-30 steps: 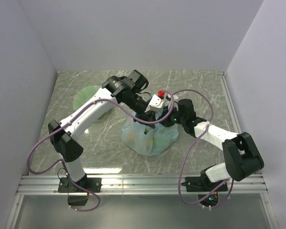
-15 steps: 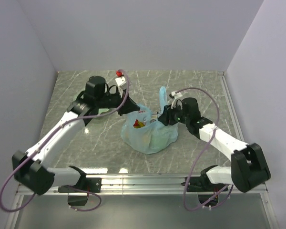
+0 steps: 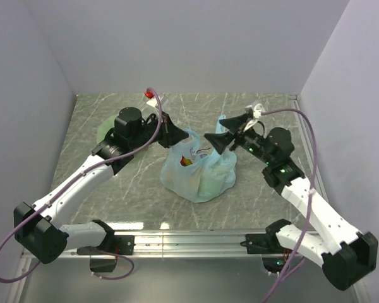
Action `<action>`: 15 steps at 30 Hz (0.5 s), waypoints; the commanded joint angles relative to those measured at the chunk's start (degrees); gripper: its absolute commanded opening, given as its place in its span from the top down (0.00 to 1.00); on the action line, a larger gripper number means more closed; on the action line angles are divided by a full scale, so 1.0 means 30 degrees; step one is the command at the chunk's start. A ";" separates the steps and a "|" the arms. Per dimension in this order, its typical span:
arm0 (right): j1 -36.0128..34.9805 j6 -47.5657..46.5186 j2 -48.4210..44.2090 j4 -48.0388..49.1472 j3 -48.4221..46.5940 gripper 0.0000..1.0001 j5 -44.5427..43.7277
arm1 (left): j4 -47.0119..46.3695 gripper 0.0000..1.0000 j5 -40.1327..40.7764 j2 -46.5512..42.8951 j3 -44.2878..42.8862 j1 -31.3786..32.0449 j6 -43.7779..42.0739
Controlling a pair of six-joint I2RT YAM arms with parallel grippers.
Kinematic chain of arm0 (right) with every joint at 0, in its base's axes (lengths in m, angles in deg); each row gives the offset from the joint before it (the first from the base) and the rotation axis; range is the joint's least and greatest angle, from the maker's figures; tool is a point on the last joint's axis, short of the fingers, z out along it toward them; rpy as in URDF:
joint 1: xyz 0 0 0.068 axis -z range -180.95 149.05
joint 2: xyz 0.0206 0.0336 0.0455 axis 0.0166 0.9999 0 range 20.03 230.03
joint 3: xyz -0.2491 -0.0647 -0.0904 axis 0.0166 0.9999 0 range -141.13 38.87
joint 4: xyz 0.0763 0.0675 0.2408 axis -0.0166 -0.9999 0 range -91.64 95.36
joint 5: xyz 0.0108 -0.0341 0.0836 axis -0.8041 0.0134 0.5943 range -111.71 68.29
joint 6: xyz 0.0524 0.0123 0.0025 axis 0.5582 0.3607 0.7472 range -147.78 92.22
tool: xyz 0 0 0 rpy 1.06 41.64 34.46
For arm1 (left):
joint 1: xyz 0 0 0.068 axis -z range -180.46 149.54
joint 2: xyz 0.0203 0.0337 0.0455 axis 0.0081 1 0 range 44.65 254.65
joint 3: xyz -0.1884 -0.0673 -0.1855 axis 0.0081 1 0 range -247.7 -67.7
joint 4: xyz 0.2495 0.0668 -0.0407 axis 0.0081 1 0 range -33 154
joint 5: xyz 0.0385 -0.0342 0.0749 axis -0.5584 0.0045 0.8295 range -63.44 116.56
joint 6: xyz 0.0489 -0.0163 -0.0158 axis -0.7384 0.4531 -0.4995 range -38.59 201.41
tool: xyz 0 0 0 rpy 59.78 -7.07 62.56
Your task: Place the fake fruits into the plastic bag and tie a complex knot
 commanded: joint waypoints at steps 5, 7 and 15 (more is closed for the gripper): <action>-0.2192 0.1532 0.4176 0.7460 0.0507 0.06 0.1654 | -0.0056 1.00 0.2081 0.0331 -0.0283 0.0274 0.1789; -0.2776 0.1474 0.5082 0.8288 0.0507 0.05 0.1770 | 0.0266 1.00 0.2229 0.0448 -0.0400 0.0245 0.1792; -0.4418 0.1737 0.6581 1.0545 0.1151 0.04 0.3147 | 0.0385 1.00 0.1731 0.0478 0.0067 0.0274 0.2202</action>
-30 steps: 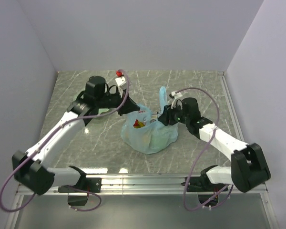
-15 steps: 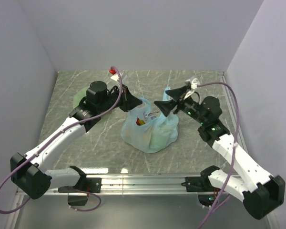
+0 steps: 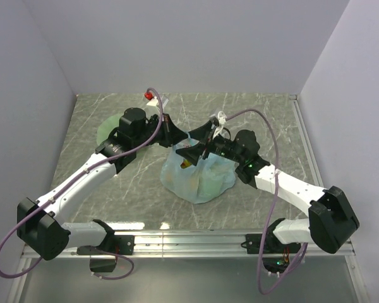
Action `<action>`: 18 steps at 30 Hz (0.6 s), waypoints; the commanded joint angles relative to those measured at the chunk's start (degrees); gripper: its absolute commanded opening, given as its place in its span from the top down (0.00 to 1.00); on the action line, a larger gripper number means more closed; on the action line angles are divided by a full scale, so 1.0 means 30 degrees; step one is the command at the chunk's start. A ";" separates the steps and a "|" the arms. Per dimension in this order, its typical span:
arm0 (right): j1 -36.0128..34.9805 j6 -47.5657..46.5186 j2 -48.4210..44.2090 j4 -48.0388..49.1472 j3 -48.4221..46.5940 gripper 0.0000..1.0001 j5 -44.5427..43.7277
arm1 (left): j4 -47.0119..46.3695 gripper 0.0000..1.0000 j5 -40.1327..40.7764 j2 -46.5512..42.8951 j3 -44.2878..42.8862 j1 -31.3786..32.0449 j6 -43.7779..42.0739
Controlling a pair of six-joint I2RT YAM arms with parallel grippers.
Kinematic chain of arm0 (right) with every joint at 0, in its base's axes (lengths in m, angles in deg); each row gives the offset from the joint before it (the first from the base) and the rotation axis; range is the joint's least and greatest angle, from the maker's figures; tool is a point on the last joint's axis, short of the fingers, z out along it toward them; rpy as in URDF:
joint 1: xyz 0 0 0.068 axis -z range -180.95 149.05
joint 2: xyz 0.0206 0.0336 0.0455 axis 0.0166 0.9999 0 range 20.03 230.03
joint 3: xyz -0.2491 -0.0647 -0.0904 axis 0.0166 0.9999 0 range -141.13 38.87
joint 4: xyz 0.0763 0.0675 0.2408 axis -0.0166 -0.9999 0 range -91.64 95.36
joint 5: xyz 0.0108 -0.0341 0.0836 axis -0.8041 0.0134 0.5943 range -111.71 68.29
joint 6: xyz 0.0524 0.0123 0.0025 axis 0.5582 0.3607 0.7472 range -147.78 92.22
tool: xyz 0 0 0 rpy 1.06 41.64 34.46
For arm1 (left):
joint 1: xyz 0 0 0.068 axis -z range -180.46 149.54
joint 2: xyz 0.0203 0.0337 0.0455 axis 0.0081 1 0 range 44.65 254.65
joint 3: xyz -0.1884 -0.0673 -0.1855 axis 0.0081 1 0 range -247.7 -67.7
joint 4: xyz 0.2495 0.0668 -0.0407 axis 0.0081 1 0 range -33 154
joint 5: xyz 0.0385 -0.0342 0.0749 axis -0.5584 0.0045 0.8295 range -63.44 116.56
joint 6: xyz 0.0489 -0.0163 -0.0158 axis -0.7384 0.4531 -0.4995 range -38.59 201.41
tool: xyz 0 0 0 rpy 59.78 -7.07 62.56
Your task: Place the fake fruits into the plastic bag and tie a complex knot
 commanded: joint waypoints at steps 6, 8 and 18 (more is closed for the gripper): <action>-0.2049 0.0626 0.1202 0.2658 0.0483 0.04 0.0007 | -0.0754 1.00 0.0187 0.0027 -0.0202 -0.0018 0.0563; -0.2256 0.0829 0.1524 0.2599 0.0396 0.04 -0.0668 | -0.0958 1.00 0.0275 -0.0060 -0.0232 0.0011 0.0796; -0.2930 0.3406 0.3603 0.2275 0.1590 0.32 -0.4594 | -0.2161 1.00 0.2938 -0.1262 0.0324 -0.0018 0.1618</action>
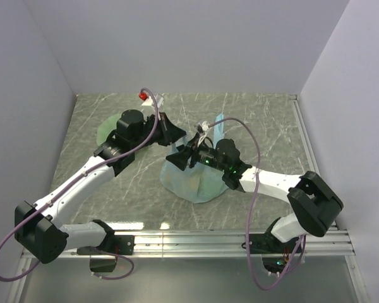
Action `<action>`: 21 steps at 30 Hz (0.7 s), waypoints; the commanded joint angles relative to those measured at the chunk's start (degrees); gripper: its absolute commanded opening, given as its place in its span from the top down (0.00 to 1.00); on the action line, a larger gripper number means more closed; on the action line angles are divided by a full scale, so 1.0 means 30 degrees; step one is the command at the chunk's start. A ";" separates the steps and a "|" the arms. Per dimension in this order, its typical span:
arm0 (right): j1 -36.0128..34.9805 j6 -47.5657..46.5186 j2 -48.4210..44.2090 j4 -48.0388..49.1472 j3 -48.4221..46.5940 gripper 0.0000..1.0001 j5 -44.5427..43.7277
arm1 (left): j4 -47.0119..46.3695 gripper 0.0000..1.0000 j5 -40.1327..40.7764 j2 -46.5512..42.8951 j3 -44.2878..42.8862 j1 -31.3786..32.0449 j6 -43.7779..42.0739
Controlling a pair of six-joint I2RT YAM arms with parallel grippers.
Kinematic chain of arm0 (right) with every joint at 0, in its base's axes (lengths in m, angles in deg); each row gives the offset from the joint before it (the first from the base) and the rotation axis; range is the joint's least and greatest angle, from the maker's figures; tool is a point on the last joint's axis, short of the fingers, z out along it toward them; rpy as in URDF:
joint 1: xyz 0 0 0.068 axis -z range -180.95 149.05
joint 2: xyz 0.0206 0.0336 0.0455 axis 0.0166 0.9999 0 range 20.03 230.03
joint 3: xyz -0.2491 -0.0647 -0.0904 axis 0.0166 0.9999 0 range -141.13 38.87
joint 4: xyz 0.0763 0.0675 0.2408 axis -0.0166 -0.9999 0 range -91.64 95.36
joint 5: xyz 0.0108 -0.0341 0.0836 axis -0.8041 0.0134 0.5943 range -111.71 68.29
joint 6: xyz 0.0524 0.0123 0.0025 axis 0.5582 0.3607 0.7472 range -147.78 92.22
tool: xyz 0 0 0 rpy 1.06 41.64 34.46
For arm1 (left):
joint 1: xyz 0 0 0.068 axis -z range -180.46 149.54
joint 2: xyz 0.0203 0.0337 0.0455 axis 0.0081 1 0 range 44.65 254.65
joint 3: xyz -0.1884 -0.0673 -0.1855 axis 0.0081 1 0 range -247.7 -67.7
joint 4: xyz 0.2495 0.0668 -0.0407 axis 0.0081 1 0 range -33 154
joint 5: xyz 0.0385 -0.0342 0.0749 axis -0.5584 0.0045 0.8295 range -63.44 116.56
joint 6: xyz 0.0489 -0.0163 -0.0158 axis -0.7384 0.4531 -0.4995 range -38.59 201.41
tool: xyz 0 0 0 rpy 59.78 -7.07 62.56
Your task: Place the fake fruits into the plastic bag and tie a complex knot
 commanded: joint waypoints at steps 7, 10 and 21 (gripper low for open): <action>-0.0989 0.1970 0.1213 0.0873 0.2740 0.57 -0.1179 | -0.1586 1.00 0.3271 -0.0840 0.1154 -0.1216 0.1249; -0.0960 0.1359 0.1389 0.0902 0.3240 0.61 -0.0945 | -0.1849 0.99 0.2833 -0.0723 0.1126 -0.1978 0.1251; -0.0726 -0.0344 0.1508 0.0347 0.1309 1.00 0.0577 | -0.0127 0.03 -0.0709 -0.2038 -0.0161 -0.4139 -0.2727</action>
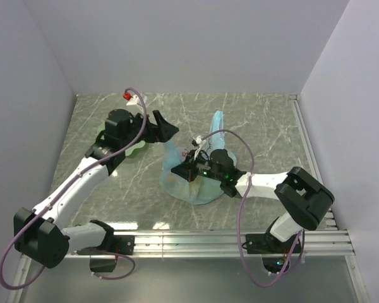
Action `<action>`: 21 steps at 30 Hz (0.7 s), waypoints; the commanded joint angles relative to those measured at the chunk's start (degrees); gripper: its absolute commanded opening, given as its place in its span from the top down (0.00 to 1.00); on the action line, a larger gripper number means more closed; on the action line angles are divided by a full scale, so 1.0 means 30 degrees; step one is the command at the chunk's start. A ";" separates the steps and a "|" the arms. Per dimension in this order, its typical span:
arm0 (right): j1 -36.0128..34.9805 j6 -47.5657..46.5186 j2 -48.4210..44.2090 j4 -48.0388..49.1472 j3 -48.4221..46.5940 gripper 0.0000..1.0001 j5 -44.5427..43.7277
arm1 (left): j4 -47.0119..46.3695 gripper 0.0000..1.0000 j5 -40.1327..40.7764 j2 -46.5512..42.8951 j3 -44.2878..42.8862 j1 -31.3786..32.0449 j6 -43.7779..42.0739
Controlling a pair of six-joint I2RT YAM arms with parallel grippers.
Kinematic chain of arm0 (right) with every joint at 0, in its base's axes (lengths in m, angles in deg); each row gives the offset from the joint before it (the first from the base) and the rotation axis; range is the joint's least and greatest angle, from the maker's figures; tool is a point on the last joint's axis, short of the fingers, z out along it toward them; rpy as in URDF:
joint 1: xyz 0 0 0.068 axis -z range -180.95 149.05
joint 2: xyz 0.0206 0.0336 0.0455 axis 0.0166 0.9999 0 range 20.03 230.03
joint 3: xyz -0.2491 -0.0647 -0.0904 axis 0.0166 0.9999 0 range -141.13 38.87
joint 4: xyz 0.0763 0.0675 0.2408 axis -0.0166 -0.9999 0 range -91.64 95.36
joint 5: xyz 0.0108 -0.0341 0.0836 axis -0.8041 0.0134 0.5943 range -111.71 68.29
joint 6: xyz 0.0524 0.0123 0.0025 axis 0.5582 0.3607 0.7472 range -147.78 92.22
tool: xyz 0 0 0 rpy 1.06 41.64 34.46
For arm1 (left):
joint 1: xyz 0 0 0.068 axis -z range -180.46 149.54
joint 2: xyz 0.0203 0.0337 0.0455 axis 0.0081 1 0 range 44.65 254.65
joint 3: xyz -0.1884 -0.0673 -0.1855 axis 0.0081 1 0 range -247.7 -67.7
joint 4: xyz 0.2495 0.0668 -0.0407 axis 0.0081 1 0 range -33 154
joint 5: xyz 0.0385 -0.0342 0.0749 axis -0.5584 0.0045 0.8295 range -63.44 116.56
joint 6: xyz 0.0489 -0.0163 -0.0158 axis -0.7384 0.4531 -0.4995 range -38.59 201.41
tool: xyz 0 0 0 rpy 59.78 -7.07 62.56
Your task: Place the fake fruits into the plastic bag and tie a complex knot
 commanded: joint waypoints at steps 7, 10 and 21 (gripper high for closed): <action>0.0786 -0.0561 -0.0850 -0.0027 -0.1340 1.00 0.2026 | 0.4840 0.01 -1.1058 -0.2981 0.0030 -0.7975 -0.6599; 0.0816 -0.0562 -0.0909 0.0062 -0.1428 1.00 0.2320 | 0.4905 0.01 -1.3089 -0.2981 0.1553 -0.8125 -0.7684; 0.0963 -0.0064 -0.1144 0.0443 -0.1370 1.00 0.3199 | -0.3591 0.01 -1.3684 -0.1755 0.5834 -0.4762 -0.6428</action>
